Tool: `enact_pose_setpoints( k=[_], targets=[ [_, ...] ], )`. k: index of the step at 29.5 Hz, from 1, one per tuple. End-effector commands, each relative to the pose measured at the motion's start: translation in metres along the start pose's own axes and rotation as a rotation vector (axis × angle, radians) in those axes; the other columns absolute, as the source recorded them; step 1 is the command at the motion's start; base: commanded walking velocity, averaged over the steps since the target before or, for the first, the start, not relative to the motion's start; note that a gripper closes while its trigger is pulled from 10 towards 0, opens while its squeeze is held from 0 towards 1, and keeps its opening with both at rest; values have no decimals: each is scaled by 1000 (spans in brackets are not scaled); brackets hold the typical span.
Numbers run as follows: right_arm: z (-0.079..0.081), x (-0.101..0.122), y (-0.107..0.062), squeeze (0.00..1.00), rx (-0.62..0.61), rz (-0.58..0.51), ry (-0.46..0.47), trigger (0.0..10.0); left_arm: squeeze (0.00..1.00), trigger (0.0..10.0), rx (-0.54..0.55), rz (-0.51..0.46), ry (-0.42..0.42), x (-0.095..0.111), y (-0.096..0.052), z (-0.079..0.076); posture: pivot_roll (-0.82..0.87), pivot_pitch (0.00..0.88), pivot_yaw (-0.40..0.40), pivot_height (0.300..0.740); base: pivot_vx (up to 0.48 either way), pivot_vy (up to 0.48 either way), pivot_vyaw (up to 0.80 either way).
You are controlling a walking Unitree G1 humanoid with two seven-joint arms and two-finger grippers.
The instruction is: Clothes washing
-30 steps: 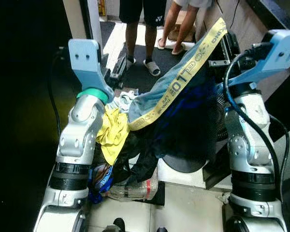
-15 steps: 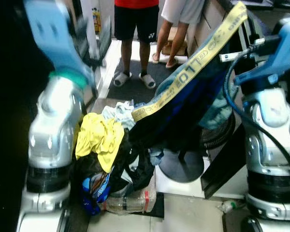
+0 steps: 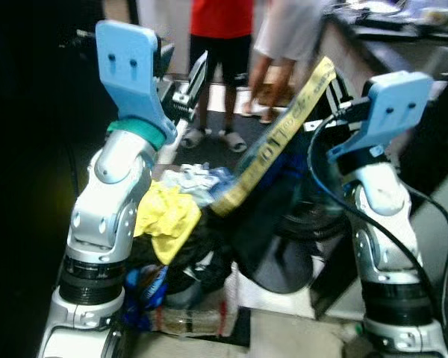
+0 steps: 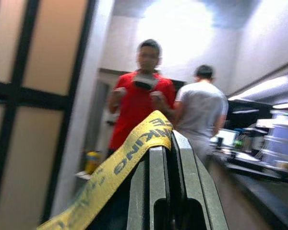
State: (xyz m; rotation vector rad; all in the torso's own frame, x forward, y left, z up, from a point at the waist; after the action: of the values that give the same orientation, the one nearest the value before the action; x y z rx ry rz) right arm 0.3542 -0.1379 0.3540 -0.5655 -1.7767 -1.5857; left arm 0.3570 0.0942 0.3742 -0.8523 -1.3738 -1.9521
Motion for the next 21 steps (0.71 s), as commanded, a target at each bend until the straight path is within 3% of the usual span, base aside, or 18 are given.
enact_pose_setpoints(
  k=[1,8,18,21],
  targets=[
    [1,0,-1,0,-9,-11,16,10000,0,10000,-11,30,5,-10,-4,-6,24,19,28,740,0,0,0],
    [7,-11,-8,0,16,33,29,10000,0,10000,-23,87,6,-25,-12,-13,29,36,29,740,0,0,0],
    [9,-24,-10,0,20,76,87,10000,0,10000,-3,134,25,-40,-14,-10,34,48,19,740,0,0,0],
    [14,-49,-16,0,8,151,156,10000,0,10000,23,179,30,-53,-17,-4,48,73,3,740,0,0,0]
  ],
)
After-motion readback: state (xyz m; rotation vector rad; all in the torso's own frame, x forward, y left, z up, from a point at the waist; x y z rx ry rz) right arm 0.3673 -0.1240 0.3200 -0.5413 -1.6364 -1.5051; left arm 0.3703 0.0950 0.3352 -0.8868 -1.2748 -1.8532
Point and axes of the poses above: a point about 5 cm out from each wrist's last joint towards the gripper, its own y axis pointing out of the wrist towards the gripper, its own x axis along the axis of the wrist's last joint, z = x × y, the point moved 5 cm from there along y, pointing out of the wrist towards the gripper, and after that the axes turned 12 degrees about y, right-handed, at the moved point
